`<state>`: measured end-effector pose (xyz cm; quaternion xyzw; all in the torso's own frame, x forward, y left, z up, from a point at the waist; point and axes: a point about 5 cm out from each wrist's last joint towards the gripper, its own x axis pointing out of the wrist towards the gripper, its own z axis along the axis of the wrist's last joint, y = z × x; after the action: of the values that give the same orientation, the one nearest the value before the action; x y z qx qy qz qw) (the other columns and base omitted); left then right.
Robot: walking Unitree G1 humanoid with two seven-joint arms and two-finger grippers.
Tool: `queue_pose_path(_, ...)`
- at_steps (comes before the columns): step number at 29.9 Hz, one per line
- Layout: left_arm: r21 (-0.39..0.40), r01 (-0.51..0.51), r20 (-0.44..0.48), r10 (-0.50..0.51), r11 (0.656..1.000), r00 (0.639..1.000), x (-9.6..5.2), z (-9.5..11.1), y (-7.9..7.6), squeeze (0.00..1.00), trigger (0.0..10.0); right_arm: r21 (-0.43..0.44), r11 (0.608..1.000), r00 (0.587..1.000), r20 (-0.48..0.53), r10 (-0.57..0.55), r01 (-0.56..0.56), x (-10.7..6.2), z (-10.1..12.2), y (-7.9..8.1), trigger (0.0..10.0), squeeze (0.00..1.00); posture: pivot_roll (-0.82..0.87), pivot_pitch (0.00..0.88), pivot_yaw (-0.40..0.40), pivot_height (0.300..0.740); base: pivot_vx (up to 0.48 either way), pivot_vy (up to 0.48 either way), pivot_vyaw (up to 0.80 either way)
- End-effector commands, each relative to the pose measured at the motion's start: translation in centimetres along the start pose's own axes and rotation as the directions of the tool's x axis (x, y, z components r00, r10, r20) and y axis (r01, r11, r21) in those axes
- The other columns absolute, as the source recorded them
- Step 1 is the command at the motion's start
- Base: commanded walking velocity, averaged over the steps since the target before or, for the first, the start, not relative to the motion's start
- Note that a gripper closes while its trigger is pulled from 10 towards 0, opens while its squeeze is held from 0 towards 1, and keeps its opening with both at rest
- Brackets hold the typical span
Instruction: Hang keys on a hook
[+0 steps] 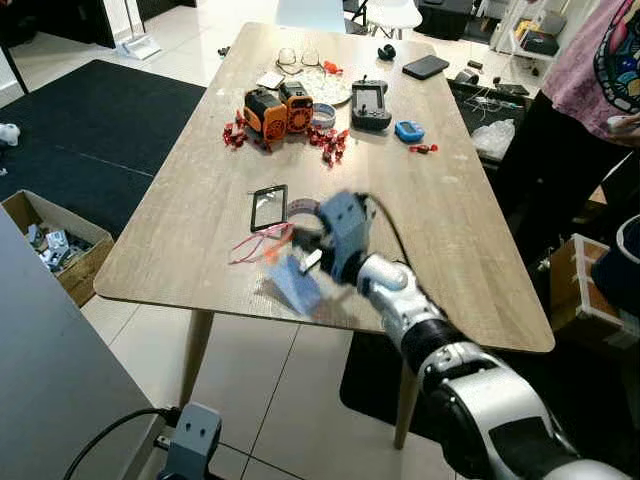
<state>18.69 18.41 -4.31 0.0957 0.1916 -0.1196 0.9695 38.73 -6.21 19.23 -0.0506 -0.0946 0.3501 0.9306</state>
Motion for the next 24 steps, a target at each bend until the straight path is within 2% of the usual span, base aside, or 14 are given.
queue_pose_path(1,-0.008,0.019,-0.026,-0.019,1.000,0.999,-0.3,-0.6,-0.7,0.00,10.0,0.012,1.000,0.999,0.039,-0.023,0.023,-0.1,0.5,-0.4,0.0,0.00,0.06,0.127,-0.083,0.740,0.000,0.000,0.00)
queue_pose_path(2,-0.006,0.021,-0.023,-0.021,1.000,0.999,-0.2,-0.5,-0.7,0.00,10.0,0.010,0.999,0.995,0.090,-0.046,0.045,-0.1,1.4,-0.9,0.0,0.00,0.06,0.124,-0.082,0.740,0.000,0.000,0.00)
queue_pose_path(6,-0.005,0.024,-0.020,-0.024,1.000,1.000,-0.2,-0.4,-0.7,0.00,10.0,0.001,0.998,0.991,0.119,-0.060,0.060,-0.1,2.1,-1.3,0.0,0.00,0.06,0.120,-0.082,0.740,0.000,0.000,0.00)
queue_pose_path(10,-0.004,0.024,-0.014,-0.024,1.000,1.000,0.0,-0.2,-0.8,0.00,10.0,0.005,0.991,0.971,0.197,-0.133,0.134,-0.5,3.3,-2.4,0.0,0.00,0.06,0.113,-0.083,0.740,0.000,0.000,0.00)
queue_pose_path(15,-0.004,0.023,-0.009,-0.023,1.000,1.000,0.1,-0.1,-0.7,0.00,10.0,-0.011,0.965,0.930,0.272,-0.249,0.261,-1.7,4.8,-4.6,0.0,0.00,0.06,0.104,-0.082,0.740,0.000,0.000,0.00)
queue_pose_path(18,-0.004,0.023,-0.008,-0.023,1.000,1.000,0.1,-0.1,-0.7,0.00,10.0,-0.015,0.956,0.918,0.282,-0.278,0.294,-2.1,5.1,-5.3,0.0,0.00,0.06,0.103,-0.081,0.740,0.000,0.000,0.00)
queue_pose_path(20,-0.004,0.022,-0.006,-0.022,1.000,1.000,0.1,0.0,-0.7,0.00,10.0,-0.023,0.935,0.893,0.305,-0.332,0.355,-2.9,5.8,-6.7,0.0,0.00,0.06,0.103,-0.080,0.740,0.000,0.000,0.00)
queue_pose_path(22,-0.005,0.020,-0.002,-0.020,1.000,1.000,0.2,0.1,-0.6,0.00,10.0,-0.037,0.896,0.849,0.340,-0.404,0.442,-4.2,7.0,-8.7,0.0,0.00,0.06,0.104,-0.078,0.740,0.000,0.000,0.00)
queue_pose_path(23,-0.005,0.020,-0.001,-0.020,1.000,1.000,0.2,0.1,-0.5,0.00,10.0,-0.042,0.881,0.832,0.353,-0.428,0.471,-4.7,7.4,-9.3,0.0,0.00,0.06,0.106,-0.076,0.740,0.000,0.000,0.00)
queue_pose_path(24,-0.005,0.020,-0.001,-0.020,1.000,1.000,0.2,0.1,-0.5,0.00,10.0,-0.042,0.881,0.832,0.353,-0.428,0.471,-4.7,7.4,-9.3,0.0,0.00,0.06,0.106,-0.076,0.740,0.000,0.000,0.00)
